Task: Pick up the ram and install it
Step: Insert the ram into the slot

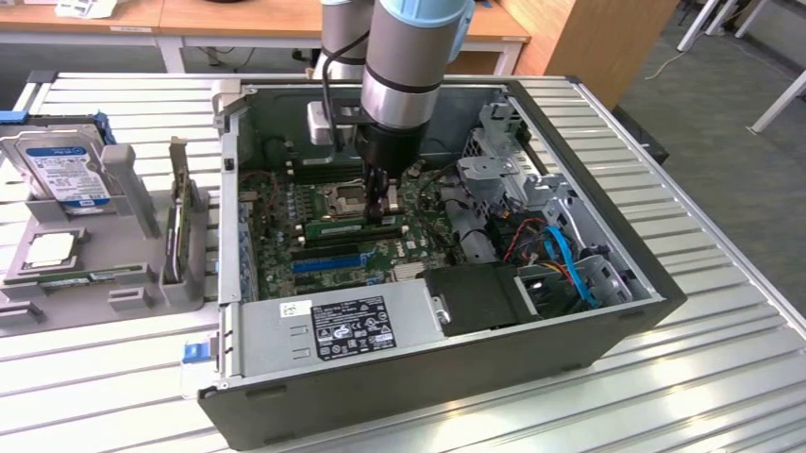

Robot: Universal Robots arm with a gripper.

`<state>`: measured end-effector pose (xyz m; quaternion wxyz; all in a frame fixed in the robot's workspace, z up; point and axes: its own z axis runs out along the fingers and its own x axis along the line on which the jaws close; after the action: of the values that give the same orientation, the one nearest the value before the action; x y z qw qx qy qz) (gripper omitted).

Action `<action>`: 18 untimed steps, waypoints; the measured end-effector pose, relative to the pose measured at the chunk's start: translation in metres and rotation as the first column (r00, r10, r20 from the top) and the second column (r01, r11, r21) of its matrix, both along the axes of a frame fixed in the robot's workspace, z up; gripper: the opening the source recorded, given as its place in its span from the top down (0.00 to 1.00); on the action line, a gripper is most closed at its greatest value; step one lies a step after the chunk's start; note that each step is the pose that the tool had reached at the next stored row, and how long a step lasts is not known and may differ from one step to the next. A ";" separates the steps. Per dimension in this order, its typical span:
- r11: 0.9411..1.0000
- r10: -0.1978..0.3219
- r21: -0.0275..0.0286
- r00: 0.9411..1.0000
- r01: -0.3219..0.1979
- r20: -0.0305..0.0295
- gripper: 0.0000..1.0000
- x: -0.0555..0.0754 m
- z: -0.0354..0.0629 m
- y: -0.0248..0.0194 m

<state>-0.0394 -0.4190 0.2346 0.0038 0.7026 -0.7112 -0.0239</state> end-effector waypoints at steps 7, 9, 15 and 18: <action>1.000 0.000 0.000 1.000 0.000 -0.006 0.89 0.001 -0.0001 0.0000; 1.000 0.000 0.000 1.000 0.000 -0.009 0.89 0.002 -0.0001 0.0000; 1.000 0.000 0.000 1.000 0.000 -0.017 0.89 0.003 -0.0001 0.0000; 1.000 0.000 0.000 1.000 0.000 -0.021 0.89 0.004 -0.0001 0.0000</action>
<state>-0.0353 -0.4189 0.2345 0.0110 0.7023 -0.7111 -0.0312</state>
